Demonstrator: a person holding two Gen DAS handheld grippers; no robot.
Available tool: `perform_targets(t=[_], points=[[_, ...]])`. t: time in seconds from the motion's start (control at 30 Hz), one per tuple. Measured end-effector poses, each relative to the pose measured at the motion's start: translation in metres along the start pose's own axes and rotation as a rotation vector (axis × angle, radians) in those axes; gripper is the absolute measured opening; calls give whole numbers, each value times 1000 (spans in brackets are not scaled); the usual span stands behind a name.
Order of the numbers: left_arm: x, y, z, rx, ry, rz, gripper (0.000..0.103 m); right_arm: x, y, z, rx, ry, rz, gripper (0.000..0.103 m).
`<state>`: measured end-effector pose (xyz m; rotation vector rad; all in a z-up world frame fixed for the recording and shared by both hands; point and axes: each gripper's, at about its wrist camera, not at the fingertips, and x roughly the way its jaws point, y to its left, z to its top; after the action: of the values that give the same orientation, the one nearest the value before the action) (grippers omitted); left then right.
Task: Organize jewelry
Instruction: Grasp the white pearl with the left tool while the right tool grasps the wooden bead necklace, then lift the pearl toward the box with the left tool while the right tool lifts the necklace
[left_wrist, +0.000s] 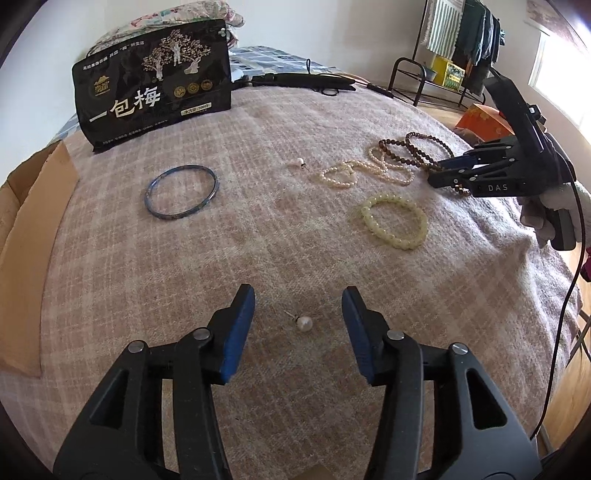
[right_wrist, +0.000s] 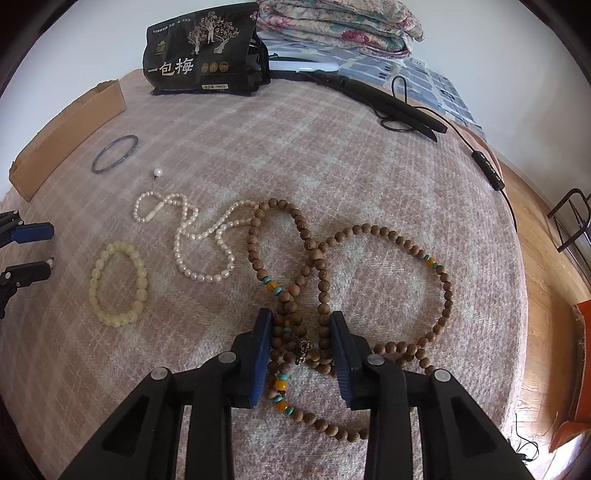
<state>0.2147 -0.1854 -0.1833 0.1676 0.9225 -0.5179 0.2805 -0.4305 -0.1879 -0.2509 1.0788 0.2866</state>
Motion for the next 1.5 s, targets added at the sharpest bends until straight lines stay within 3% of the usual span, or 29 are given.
perform_targets(t=[0.1,0.23,0.33,0.4,0.63,0.77,0.97,1.5], points=[[6,-4,1,33,12,13,48,0,0,0,0,0,-1,31],[7,-4,-4,36,19,27,33,0,1,0,-4,1,-2,31],[6,-3,-5,30,24,24,13,0,2,0,-7,4,-4,31],[5,-5,-7,38,22,26,10,0,3,0,-12,6,-9,31],[1,-5,-10,34,12,23,8,2,8,0,-25,0,-40,34],[-5,-5,-9,38,0,27,8,-1,8,0,-17,-1,-43,21],[-17,-1,-7,24,-25,28,8,-14,5,-2,25,-28,-43,16],[-72,8,2,-9,-122,27,8,-120,-6,4,148,-210,-61,16]])
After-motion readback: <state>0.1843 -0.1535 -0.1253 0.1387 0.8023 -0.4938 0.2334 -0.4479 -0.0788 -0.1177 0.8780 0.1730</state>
